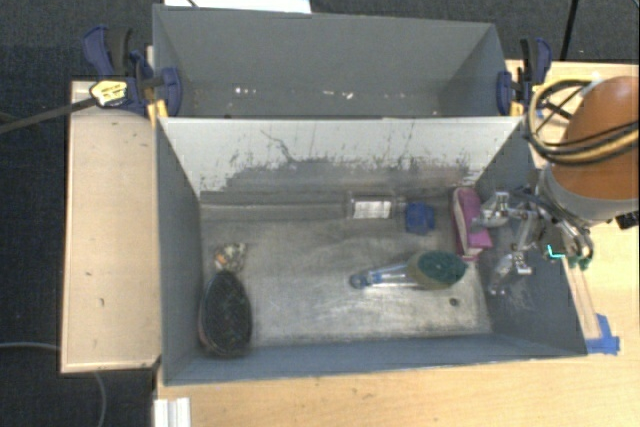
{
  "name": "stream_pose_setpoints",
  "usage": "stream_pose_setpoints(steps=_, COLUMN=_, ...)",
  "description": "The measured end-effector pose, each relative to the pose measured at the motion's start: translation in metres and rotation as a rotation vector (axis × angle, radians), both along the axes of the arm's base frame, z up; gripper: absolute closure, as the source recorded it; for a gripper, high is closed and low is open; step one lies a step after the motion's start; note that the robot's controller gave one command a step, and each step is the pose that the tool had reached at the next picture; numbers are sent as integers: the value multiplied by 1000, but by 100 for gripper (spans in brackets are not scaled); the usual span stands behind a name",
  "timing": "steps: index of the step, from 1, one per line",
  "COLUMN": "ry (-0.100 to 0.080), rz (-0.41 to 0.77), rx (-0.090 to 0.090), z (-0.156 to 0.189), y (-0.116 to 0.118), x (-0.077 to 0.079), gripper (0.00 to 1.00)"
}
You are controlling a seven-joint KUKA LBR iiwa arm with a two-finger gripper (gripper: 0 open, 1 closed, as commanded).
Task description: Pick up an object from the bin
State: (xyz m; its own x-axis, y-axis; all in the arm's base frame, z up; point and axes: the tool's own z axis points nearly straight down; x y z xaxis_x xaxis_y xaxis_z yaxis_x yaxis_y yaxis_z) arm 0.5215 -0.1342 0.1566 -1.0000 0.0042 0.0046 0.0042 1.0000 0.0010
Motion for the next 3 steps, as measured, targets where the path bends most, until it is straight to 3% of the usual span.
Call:
stream_pose_setpoints(steps=1, ry=-9, rz=16, rx=0, z=-83, y=46, x=16, gripper=0)
stream_pose_setpoints(steps=2, ry=-11, rz=19, rx=-2, z=-81, y=45, x=17, gripper=100)
stream_pose_setpoints(steps=3, ry=-17, rz=111, rx=-5, z=55, y=10, x=47, gripper=100)
